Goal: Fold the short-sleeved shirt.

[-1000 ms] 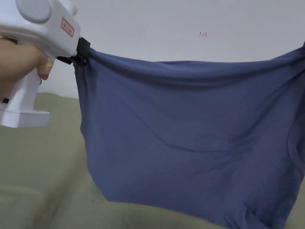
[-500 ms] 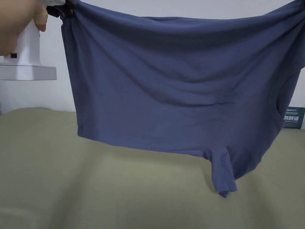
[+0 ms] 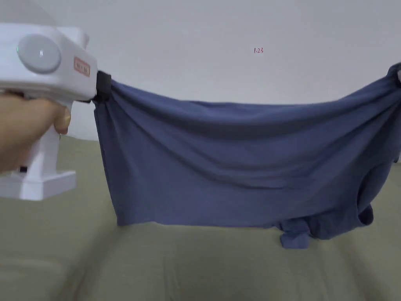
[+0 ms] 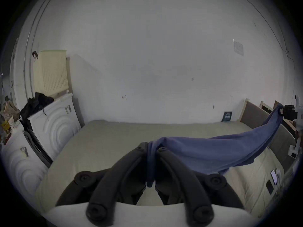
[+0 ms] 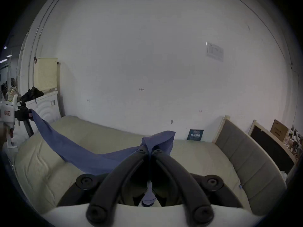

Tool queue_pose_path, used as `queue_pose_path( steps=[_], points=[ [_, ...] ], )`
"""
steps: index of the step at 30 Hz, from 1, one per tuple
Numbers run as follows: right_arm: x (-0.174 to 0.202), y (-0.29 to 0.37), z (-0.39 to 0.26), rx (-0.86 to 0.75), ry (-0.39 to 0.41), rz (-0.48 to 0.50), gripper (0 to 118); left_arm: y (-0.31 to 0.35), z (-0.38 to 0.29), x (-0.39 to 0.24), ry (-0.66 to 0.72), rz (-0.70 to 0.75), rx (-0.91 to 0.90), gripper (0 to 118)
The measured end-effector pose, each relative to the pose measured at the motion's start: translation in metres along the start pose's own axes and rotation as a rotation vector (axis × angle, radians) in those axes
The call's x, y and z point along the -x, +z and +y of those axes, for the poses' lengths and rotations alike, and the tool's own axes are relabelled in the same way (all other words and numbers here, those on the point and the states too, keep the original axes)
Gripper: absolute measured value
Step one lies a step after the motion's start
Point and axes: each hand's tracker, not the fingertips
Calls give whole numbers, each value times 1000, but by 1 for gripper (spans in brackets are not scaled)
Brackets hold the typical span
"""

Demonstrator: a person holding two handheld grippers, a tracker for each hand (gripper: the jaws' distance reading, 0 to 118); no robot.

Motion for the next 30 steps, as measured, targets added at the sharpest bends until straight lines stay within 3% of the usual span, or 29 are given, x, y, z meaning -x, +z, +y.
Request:
queue_pose_path(
  steps=[3, 18, 25, 30],
  points=[
    [4, 12, -31, 34, 18, 21, 2, 7, -32, 1, 13, -21, 32, 10],
    [-1, 123, -146, 133, -58, 81, 2, 103, -155, 22, 40, -113, 104, 10],
    [13, 179, -223, 202, -129, 99, 2, 145, -234, 31, 54, -121, 185, 10],
    [29, 204, -284, 283, -138, 103, 2, 158, -290, 38, 48, -124, 258, 10]
  ],
)
